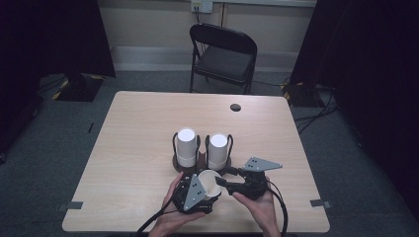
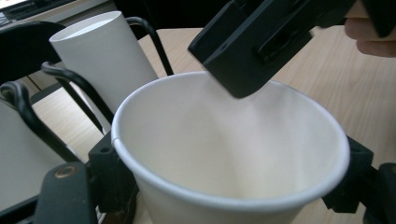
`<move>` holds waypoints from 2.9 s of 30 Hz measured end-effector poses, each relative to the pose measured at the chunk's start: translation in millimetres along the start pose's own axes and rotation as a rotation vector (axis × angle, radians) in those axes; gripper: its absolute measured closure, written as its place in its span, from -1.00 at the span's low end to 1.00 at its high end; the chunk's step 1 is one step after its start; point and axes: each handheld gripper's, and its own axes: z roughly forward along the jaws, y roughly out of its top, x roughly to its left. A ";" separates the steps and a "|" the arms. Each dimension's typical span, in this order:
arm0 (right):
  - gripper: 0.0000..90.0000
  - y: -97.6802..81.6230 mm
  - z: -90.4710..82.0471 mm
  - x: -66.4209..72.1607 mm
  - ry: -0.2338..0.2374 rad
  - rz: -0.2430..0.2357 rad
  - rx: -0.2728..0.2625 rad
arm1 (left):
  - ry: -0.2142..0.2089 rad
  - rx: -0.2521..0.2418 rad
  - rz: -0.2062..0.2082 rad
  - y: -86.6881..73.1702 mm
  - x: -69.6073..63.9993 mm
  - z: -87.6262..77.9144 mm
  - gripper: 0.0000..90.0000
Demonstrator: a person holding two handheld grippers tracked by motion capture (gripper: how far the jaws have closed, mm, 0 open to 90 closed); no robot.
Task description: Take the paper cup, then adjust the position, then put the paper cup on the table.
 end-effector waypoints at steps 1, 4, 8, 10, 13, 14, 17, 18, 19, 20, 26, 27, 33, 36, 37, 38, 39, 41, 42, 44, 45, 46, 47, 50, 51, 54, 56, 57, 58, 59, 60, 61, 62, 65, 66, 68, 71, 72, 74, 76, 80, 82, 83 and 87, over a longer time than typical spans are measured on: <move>-0.07 -0.6 -1.1 -0.5 -0.002 0.002 -0.017 | 0.001 -0.004 -0.003 -0.4 0.5 -0.6 -0.52; -0.13 -2.9 -4.6 -3.0 -0.016 0.015 -0.065 | 0.007 -0.018 -0.031 -2.0 3.1 -3.8 -0.52; -0.23 -6.4 -9.1 -6.6 -0.041 0.026 -0.112 | 0.012 -0.037 -0.073 -4.5 8.0 -8.2 -0.52; -0.32 -8.2 -10.9 -8.3 -0.053 0.035 -0.116 | 0.022 -0.040 -0.091 -6.1 9.7 -9.9 -0.52; -0.49 -11.7 -13.1 -11.1 -0.057 0.049 -0.131 | 0.029 -0.042 -0.099 -7.9 12.4 -13.9 -0.52; -0.60 -12.9 -13.8 -11.8 -0.063 0.043 -0.134 | 0.035 -0.046 -0.107 -8.3 13.3 -15.1 -0.52; -0.62 -17.2 -17.2 -13.4 -0.063 0.031 -0.161 | 0.040 -0.055 -0.127 -9.0 18.4 -19.6 -0.52; -0.62 -18.4 -18.7 -14.0 -0.069 0.032 -0.169 | 0.043 -0.058 -0.132 -9.2 20.6 -21.2 -0.52; -0.63 -19.7 -19.9 -15.0 -0.081 0.032 -0.176 | 0.047 -0.062 -0.139 -9.3 22.6 -22.7 -0.52; -0.64 -21.0 -21.2 -15.7 -0.094 0.027 -0.185 | 0.052 -0.062 -0.146 -9.4 24.7 -24.5 -0.52; -0.66 -33.4 -25.1 -21.1 -0.175 0.028 -0.218 | 0.088 -0.075 -0.174 -14.3 38.5 -34.9 -0.52; -0.68 -35.9 -25.1 -21.7 -0.203 0.024 -0.214 | 0.093 -0.079 -0.180 -15.3 40.7 -36.7 -0.52; -0.70 -49.2 -24.8 -30.6 -0.269 0.029 -0.213 | 0.155 -0.082 -0.201 -21.1 54.2 -46.6 -0.52; -0.69 -55.0 -25.5 -34.6 -0.300 0.035 -0.211 | 0.172 -0.084 -0.209 -23.4 60.2 -50.5 -0.52; -0.70 -56.9 -25.9 -36.0 -0.305 0.038 -0.207 | 0.179 -0.083 -0.207 -23.8 62.1 -52.0 -0.52; -0.69 -59.0 -26.4 -37.7 -0.315 0.046 -0.204 | 0.185 -0.082 -0.204 -23.9 63.1 -52.8 -0.52; -0.69 -60.2 -26.6 -38.6 -0.321 0.050 -0.203 | 0.190 -0.081 -0.202 -23.9 64.2 -53.6 -0.52; -0.69 -63.5 -27.6 -40.5 -0.330 0.050 -0.207 | 0.199 -0.074 -0.190 -24.3 67.2 -54.6 -0.52; -0.69 -64.7 -27.9 -40.8 -0.336 0.060 -0.204 | 0.220 -0.062 -0.186 -24.4 68.3 -54.4 -0.52; -0.70 -66.9 -28.1 -41.8 -0.343 0.051 -0.196 | 0.215 -0.075 -0.199 -24.7 73.0 -55.7 -0.52; -0.70 -68.0 -28.2 -42.6 -0.345 0.051 -0.195 | 0.216 -0.081 -0.200 -24.4 75.3 -57.1 -0.52; -0.69 -68.8 -27.9 -43.1 -0.346 0.058 -0.194 | 0.223 -0.083 -0.192 -23.6 78.0 -58.2 -0.52; -0.69 -69.8 -27.8 -44.2 -0.351 0.055 -0.196 | 0.238 -0.092 -0.207 -22.8 79.4 -59.2 -0.52; -0.69 -72.7 -28.2 -47.6 -0.365 0.070 -0.201 | 0.260 -0.106 -0.210 -20.9 87.1 -62.2 -0.52; -0.69 -73.8 -28.5 -48.6 -0.372 0.071 -0.203 | 0.269 -0.108 -0.216 -20.7 89.3 -63.2 -0.52; -0.69 -77.2 -28.8 -50.4 -0.384 0.074 -0.215 | 0.289 -0.116 -0.223 -21.0 96.8 -66.1 -0.52; -0.70 -79.0 -27.7 -51.1 -0.392 0.076 -0.222 | 0.308 -0.120 -0.241 -21.7 101.3 -67.4 -0.52; -0.70 -79.6 -26.8 -51.5 -0.397 0.073 -0.216 | 0.312 -0.121 -0.246 -22.3 103.9 -68.0 -0.52; -0.70 -79.9 -25.4 -51.7 -0.400 0.071 -0.215 | 0.318 -0.124 -0.255 -23.0 106.5 -68.8 -0.52; -0.70 -80.1 -24.2 -52.1 -0.403 0.067 -0.213 | 0.322 -0.129 -0.270 -23.7 108.5 -69.3 -0.52; -0.70 -80.3 -22.9 -52.0 -0.403 0.068 -0.218 | 0.321 -0.126 -0.270 -24.3 111.8 -69.4 -0.52; -0.70 -80.9 -21.6 -51.7 -0.404 0.068 -0.223 | 0.326 -0.119 -0.266 -24.6 113.7 -69.1 -0.52; -0.70 -81.4 -20.9 -51.5 -0.406 0.068 -0.224 | 0.333 -0.112 -0.266 -24.9 116.7 -68.3 -0.52; -0.70 -82.3 -21.1 -52.1 -0.411 0.070 -0.236 | 0.349 -0.113 -0.284 -26.1 124.2 -67.0 -0.52; -0.70 -82.3 -21.4 -52.9 -0.413 0.076 -0.237 | 0.350 -0.113 -0.289 -26.9 127.6 -66.7 -0.52; -0.70 -82.4 -21.4 -53.1 -0.420 0.076 -0.244 | 0.357 -0.115 -0.313 -29.0 134.3 -65.2 -0.52; -0.70 -82.5 -21.3 -52.5 -0.422 0.071 -0.243 | 0.375 -0.108 -0.344 -32.0 142.5 -62.8 -0.52; -0.70 -82.5 -21.3 -52.6 -0.424 0.072 -0.244 | 0.365 -0.117 -0.355 -33.5 144.8 -61.9 -0.52; -0.70 -82.5 -21.2 -52.5 -0.422 0.071 -0.244 | 0.380 -0.109 -0.366 -35.0 147.1 -59.2 -0.51; -0.70 -82.6 -21.3 -52.1 -0.426 0.069 -0.245 | 0.384 -0.099 -0.363 -35.9 148.6 -55.9 -0.51; -0.70 -82.7 -21.6 -52.3 -0.423 0.070 -0.247 | 0.395 -0.095 -0.371 -36.9 155.2 -51.0 -0.51; -0.70 -82.6 -21.4 -52.8 -0.423 0.075 -0.245 | 0.399 -0.098 -0.388 -37.1 161.4 -49.0 -0.51; -0.70 -82.5 -21.4 -52.9 -0.423 0.075 -0.245 | 0.399 -0.095 -0.390 -37.0 164.5 -47.4 -0.51; -0.70 -82.6 -21.5 -52.9 -0.422 0.076 -0.246 | 0.428 -0.099 -0.400 -38.2 177.1 -40.2 -0.51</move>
